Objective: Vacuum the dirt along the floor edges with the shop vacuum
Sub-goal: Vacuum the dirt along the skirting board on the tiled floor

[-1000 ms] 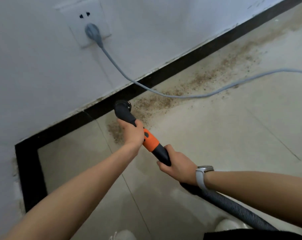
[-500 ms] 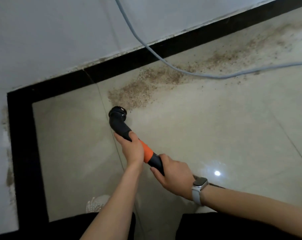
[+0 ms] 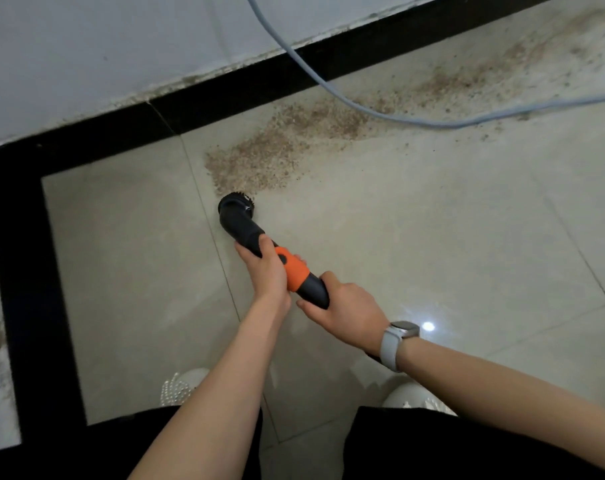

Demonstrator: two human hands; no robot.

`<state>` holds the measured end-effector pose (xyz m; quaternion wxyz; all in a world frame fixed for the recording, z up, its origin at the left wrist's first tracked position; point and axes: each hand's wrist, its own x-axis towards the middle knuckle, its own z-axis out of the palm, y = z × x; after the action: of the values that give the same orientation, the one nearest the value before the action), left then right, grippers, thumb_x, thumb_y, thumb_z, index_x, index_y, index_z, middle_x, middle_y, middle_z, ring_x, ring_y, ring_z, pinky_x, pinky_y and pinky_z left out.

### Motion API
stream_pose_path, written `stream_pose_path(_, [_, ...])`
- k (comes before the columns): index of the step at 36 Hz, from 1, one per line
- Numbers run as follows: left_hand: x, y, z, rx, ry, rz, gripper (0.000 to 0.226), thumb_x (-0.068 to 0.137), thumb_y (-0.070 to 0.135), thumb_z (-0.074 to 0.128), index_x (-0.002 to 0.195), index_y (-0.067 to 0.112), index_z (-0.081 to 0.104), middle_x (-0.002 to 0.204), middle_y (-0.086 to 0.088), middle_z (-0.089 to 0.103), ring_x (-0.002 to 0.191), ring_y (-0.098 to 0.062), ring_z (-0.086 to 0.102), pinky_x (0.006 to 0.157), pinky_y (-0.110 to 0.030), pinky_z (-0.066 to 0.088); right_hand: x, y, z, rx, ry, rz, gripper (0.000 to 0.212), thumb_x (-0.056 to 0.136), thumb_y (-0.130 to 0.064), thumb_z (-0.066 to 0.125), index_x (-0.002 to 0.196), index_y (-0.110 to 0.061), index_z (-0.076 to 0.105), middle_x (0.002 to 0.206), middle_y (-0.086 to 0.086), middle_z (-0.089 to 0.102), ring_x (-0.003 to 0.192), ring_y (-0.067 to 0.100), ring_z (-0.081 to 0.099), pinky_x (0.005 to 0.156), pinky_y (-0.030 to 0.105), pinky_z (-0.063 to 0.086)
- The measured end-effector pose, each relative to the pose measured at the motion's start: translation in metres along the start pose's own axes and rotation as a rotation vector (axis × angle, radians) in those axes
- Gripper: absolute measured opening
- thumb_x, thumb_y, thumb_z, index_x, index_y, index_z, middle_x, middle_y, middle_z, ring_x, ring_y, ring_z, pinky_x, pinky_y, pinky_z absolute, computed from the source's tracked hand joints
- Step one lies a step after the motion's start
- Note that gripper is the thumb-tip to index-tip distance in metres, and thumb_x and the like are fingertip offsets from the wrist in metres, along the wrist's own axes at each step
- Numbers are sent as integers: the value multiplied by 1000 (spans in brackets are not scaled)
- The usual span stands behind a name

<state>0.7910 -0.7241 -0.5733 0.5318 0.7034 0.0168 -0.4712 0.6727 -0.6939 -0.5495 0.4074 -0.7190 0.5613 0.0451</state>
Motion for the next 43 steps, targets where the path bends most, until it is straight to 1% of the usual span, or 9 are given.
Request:
stream_pose_path(5, [-2, -4, 20, 79, 3, 6, 51, 103, 22, 35, 149, 18, 13, 72, -7, 47, 38, -12, 53, 40, -24, 47, -19, 26, 1, -7, 86, 153, 42, 87, -55, 56, 105, -20, 40, 93, 3, 68, 84, 30, 65, 63, 33, 43])
stream_pose_path(11, [-5, 1, 57, 178, -130, -21, 61, 103, 25, 35, 152, 25, 0, 80, -6, 58, 48, -20, 56, 63, -42, 56, -20, 42, -9, -46, 192, 187, 37, 91, -53, 51, 98, -21, 36, 86, 0, 62, 81, 30, 63, 60, 34, 37])
stream_pose_path(15, [-6, 2, 76, 230, -181, -31, 67, 102, 29, 38, 152, 28, -7, 113, -26, 61, 57, -25, 60, 79, -54, 56, -17, 49, -19, 1, 209, 199, 37, 91, -51, 53, 94, -21, 33, 76, 2, 55, 80, 34, 62, 58, 34, 32])
stream_pose_path(18, [-8, 2, 79, 265, -161, -9, 72, 99, 33, 41, 152, 26, -8, 112, -12, 59, 68, -28, 65, 84, -51, 55, -16, 51, -25, 55, 191, 193, 36, 90, -50, 56, 94, -20, 36, 71, 1, 52, 78, 36, 61, 58, 35, 34])
stream_pose_path(20, [-8, 2, 74, 316, -113, 37, 80, 93, 40, 43, 152, 23, -8, 123, -15, 59, 91, -36, 66, 93, -47, 51, -17, 49, -27, 91, 172, 179, 36, 89, -49, 59, 92, -20, 38, 70, 2, 53, 78, 36, 60, 61, 38, 37])
stream_pose_path(26, [-10, 10, 31, 340, 143, 145, 69, 100, 19, 42, 153, 9, -1, 146, -20, 40, 125, -33, 49, 95, -27, 37, -14, 27, -17, 127, 19, 50, 35, 89, -49, 59, 97, -18, 44, 78, 6, 59, 80, 33, 61, 65, 37, 41])
stream_pose_path(33, [16, 14, -4, 325, 267, 115, 63, 100, 19, 40, 152, 8, 7, 139, -18, 47, 120, -33, 52, 94, -28, 39, 5, 3, 0, 39, -55, -40, 41, 90, -53, 54, 107, -16, 47, 98, 12, 66, 90, 33, 61, 61, 33, 32])
stream_pose_path(38, [24, 19, 5, 298, 182, 130, 59, 99, 18, 40, 151, 10, 13, 130, -12, 52, 106, -28, 56, 87, -28, 42, 8, 1, -2, 36, 1, -4, 36, 90, -54, 53, 98, -22, 38, 95, 10, 66, 86, 33, 62, 60, 34, 33])
stream_pose_path(43, [27, 20, 24, 291, 96, 125, 63, 98, 19, 40, 152, 12, 8, 126, -10, 53, 102, -31, 58, 97, -38, 47, 8, 6, -8, 40, 57, 45, 37, 91, -54, 52, 95, -22, 35, 90, 10, 65, 82, 34, 61, 60, 34, 36])
